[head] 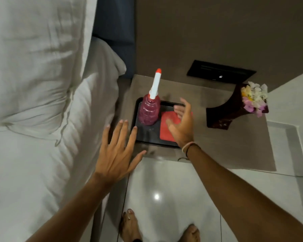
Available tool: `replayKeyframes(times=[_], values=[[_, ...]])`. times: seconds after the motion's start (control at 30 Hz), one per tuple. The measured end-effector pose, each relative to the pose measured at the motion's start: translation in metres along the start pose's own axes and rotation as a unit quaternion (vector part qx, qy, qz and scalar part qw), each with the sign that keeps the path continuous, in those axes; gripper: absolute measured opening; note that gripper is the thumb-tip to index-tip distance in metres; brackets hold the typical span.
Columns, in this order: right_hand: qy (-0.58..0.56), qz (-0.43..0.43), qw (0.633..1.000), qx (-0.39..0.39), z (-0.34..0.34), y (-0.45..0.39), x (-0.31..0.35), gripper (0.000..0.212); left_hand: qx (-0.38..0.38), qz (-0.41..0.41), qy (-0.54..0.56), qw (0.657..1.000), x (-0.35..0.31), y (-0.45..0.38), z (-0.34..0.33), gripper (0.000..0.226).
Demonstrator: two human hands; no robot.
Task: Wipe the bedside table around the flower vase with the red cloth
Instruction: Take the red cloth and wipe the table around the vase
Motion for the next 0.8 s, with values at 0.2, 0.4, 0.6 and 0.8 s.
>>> replayKeyframes(times=[0.2,0.4,0.6,0.8], values=[[-0.062,-0.176,0.976,-0.113,0.067,0.032,-0.104,0.045,0.161,-0.039,0.211,0.963,-0.068,-0.045,-0.027,0.076],[-0.075,-0.229,0.97,-0.039,0.056,0.004,-0.134,0.051,0.202,0.089,0.469,0.855,-0.099,-0.106,-0.06,0.054],[-0.091,-0.222,0.966,-0.091,0.045,-0.001,-0.141,0.051,0.147,0.174,0.514,0.827,-0.099,-0.127,-0.076,0.035],[-0.19,-0.139,0.968,-0.085,0.049,0.015,-0.128,0.028,0.129,0.249,0.637,0.718,-0.103,-0.124,-0.078,0.042]])
Point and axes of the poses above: each hand's wrist, its own y-axis away from the middle knuckle, its own z-axis out of the back of the hand, x = y × z, the point moved 7 cm from there along -y, towards the middle knuckle, and after that the axes turned 12 degrees about x, right-handed, at the moved point
